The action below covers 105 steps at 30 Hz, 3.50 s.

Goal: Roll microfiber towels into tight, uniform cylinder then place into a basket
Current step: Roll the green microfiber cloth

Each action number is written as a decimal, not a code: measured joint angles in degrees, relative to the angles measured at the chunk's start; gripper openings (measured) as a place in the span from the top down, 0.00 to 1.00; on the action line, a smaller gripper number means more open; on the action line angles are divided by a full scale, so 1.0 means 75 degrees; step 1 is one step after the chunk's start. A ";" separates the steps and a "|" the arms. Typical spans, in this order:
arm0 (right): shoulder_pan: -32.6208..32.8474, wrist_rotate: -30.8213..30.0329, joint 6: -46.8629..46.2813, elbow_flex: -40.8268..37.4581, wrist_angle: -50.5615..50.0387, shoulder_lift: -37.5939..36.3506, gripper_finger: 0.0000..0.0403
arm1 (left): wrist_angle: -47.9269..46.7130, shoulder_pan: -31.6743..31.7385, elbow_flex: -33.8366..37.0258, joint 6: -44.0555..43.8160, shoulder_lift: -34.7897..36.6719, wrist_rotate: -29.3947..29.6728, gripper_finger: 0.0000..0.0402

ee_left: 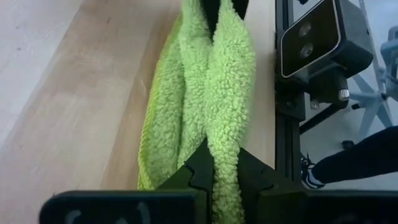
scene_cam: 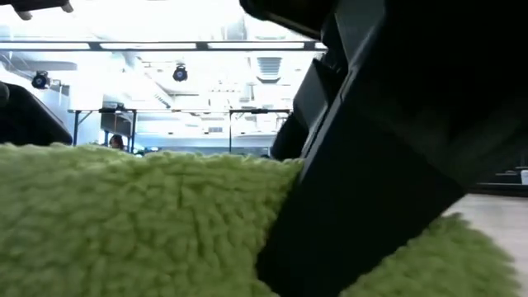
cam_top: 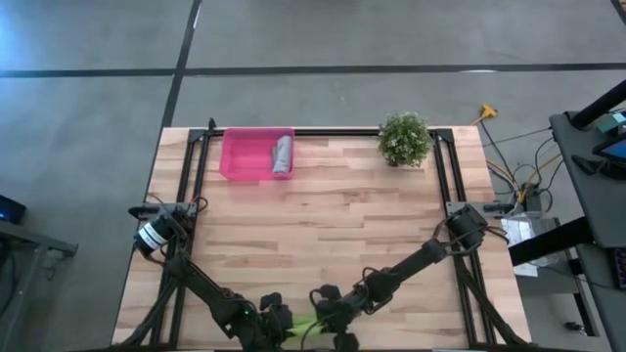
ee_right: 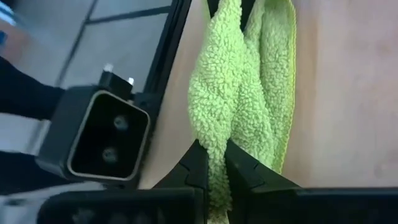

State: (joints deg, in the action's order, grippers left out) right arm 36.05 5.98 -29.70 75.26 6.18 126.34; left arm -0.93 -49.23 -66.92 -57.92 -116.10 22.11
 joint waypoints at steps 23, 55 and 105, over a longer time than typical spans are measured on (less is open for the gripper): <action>-0.0131 0.0882 -0.2864 -0.0029 0.1059 0.0447 0.96 | -0.0597 0.0015 0.0087 0.2575 0.1170 -0.0626 0.95; -0.0146 0.1200 -0.2718 -0.0017 0.0893 0.0444 0.96 | 0.1011 0.0012 0.1014 0.2311 0.0815 -0.2562 0.67; -0.0157 0.1045 -0.2794 -0.0020 0.0737 0.0380 0.96 | -0.1526 0.0434 -0.1660 0.0972 0.0252 -0.1161 0.28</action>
State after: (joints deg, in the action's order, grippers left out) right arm 34.88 13.82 -50.65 75.11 11.70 129.19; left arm -12.37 -45.98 -79.37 -50.63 -114.21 13.41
